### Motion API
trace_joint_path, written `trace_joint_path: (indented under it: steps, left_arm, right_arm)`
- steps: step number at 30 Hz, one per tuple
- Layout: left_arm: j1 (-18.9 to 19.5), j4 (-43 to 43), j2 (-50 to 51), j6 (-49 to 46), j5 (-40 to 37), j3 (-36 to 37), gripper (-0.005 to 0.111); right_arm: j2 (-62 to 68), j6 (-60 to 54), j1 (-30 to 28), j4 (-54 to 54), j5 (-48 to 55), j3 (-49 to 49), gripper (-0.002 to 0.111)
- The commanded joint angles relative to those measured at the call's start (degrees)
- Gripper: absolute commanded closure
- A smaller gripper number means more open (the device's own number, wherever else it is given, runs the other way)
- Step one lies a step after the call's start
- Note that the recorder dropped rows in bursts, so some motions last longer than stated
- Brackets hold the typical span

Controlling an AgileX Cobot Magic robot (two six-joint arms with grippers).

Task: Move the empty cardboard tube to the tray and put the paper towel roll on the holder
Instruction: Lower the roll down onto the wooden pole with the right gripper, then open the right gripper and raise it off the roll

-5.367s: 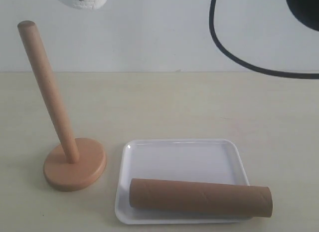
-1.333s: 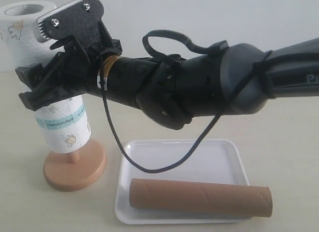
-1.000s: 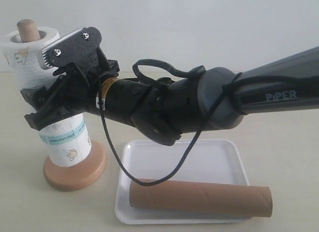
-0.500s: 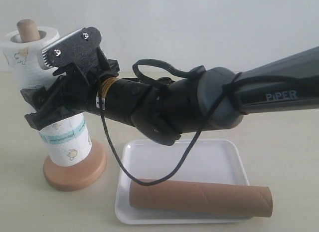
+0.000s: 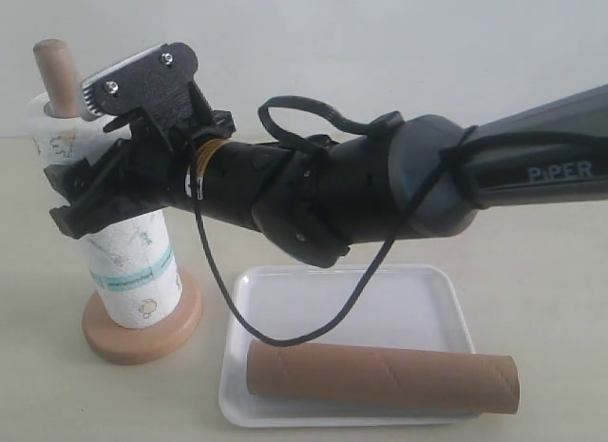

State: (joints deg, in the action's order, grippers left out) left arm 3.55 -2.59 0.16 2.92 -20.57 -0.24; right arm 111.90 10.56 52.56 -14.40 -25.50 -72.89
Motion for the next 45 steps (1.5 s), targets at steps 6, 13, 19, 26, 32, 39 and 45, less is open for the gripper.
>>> trace_joint_path:
  steps: [6, 13, 19, 26, 32, 39, 45]
  left_arm:
    - [-0.2, 0.0, -0.2, 0.5, 0.0, 0.2, 0.103]
    - [-0.2, 0.0, -0.2, 0.5, 0.0, 0.2, 0.103]
    - [-0.2, 0.0, -0.2, 0.5, 0.0, 0.2, 0.103]
    - [-0.2, 0.0, -0.2, 0.5, 0.0, 0.2, 0.103]
    - [-0.2, 0.0, -0.2, 0.5, 0.0, 0.2, 0.103]
    - [-0.2, 0.0, -0.2, 0.5, 0.0, 0.2, 0.103]
    - [-0.2, 0.0, -0.2, 0.5, 0.0, 0.2, 0.103]
  right_arm:
    - [-4.6, -0.4, 0.0, 0.6, 3.0, -0.2, 0.027]
    - [-7.4, 0.0, 0.0, 0.6, 3.4, -0.2, 0.027]
    - [-10.8, 0.0, 0.0, -0.1, 4.3, -0.2, 0.027]
    - [-15.4, 0.0, 0.0, -0.1, 5.5, -0.2, 0.027]
    - [-21.4, -0.5, 0.0, -0.3, 12.6, -0.2, 0.027]
    - [-28.8, -2.7, 0.0, -0.9, 30.4, -0.2, 0.053]
    - [-33.0, -4.5, 0.0, -0.9, 48.0, -0.2, 0.108]
